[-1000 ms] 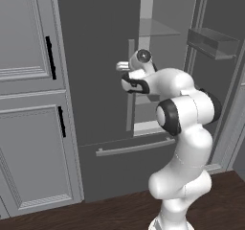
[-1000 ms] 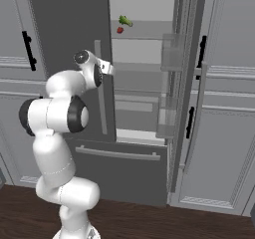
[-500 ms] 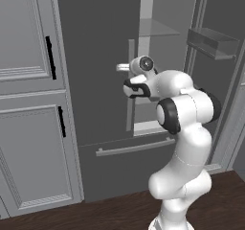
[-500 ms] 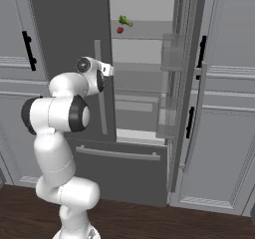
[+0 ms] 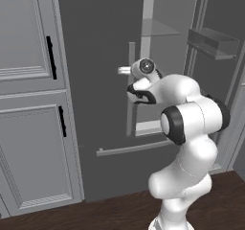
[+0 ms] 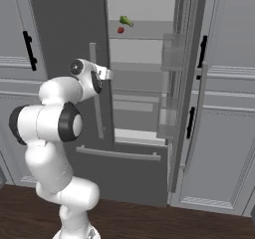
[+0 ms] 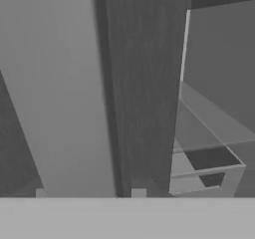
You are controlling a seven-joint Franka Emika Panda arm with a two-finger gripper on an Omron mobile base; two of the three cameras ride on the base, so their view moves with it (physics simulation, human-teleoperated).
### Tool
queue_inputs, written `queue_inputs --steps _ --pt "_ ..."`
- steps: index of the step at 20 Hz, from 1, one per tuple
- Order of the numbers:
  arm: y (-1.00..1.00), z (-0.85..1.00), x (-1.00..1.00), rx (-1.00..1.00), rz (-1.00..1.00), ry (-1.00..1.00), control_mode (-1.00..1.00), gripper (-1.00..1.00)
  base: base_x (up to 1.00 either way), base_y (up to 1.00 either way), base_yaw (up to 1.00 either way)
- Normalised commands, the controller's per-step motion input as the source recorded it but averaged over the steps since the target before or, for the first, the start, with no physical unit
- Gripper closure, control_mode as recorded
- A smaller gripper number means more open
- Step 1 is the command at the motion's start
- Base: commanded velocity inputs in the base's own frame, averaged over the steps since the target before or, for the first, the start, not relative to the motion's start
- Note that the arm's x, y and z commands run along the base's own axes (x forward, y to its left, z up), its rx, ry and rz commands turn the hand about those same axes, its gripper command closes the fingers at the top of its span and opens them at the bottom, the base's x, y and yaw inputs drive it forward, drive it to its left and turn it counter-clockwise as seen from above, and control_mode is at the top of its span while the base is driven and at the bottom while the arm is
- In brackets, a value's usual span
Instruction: Take the strawberry from the fridge and place it on top of the pancake, located on the dining counter.
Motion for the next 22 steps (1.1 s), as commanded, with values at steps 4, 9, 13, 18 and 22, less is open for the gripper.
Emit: queue_inputs --steps 4,9,13,18,22 --pt "0.20 0.00 -0.84 0.00 -0.33 0.00 -1.00 1.00 0.00 0.00 0.00" --pt "0.29 0.00 -0.82 0.00 -0.40 0.01 -1.00 1.00 0.00 0.00 0.00" --pt "0.36 0.00 -0.91 0.00 -0.43 0.00 -1.00 1.00 0.00 0.00 0.00" --pt "0.38 0.00 -0.73 0.00 -0.38 -0.03 -1.00 1.00 0.00 0.00 0.00" --pt "0.81 0.00 -0.54 0.00 -0.30 -0.05 -1.00 1.00 0.00 0.00 0.00"
